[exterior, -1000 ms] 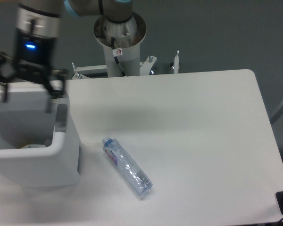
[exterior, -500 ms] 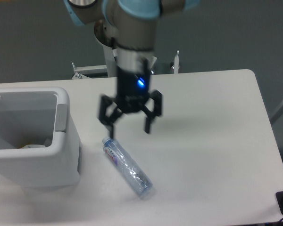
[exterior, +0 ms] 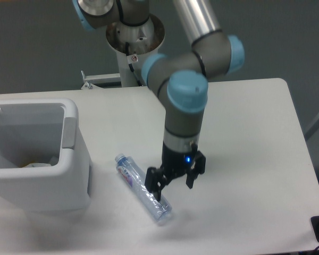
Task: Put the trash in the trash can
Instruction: 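Close the gripper around the bottle's cap end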
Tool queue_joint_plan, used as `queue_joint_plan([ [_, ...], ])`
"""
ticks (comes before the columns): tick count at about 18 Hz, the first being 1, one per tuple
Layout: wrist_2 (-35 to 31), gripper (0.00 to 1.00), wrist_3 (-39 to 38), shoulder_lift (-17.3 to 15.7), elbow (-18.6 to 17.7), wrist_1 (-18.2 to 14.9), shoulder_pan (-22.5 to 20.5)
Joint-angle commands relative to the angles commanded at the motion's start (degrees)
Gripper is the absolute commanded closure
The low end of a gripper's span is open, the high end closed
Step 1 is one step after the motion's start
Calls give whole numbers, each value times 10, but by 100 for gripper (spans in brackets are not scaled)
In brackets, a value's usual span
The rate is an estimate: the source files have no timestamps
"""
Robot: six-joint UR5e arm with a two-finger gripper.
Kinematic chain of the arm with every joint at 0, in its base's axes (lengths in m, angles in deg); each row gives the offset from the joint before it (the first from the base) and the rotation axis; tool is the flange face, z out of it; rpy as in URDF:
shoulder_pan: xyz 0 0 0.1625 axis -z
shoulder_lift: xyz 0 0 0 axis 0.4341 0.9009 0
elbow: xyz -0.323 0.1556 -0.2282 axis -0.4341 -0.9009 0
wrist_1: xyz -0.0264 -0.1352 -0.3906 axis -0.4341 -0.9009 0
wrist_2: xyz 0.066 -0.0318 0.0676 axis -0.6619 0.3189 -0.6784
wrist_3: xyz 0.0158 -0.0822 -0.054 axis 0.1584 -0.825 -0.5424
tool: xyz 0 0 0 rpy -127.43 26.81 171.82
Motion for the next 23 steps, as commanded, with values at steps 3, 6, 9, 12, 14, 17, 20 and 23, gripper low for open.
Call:
queue_joint_plan([
  [3, -10, 0, -3, 33, 15, 1, 13],
  [6, -29, 0, -5, 56, 9, 28, 30],
  [9, -46, 0, -10, 69, 7, 28, 32],
  [12, -58, 0, -23, 70, 5, 25, 32],
  [14, -67, 0, -23, 73, -2, 27, 33],
  [17, -76, 0, -25, 80, -5, 27, 39],
  [20, -86, 0, -26, 89, -11, 27, 44],
  [23, -87, 0, -32, 85, -11, 27, 45],
])
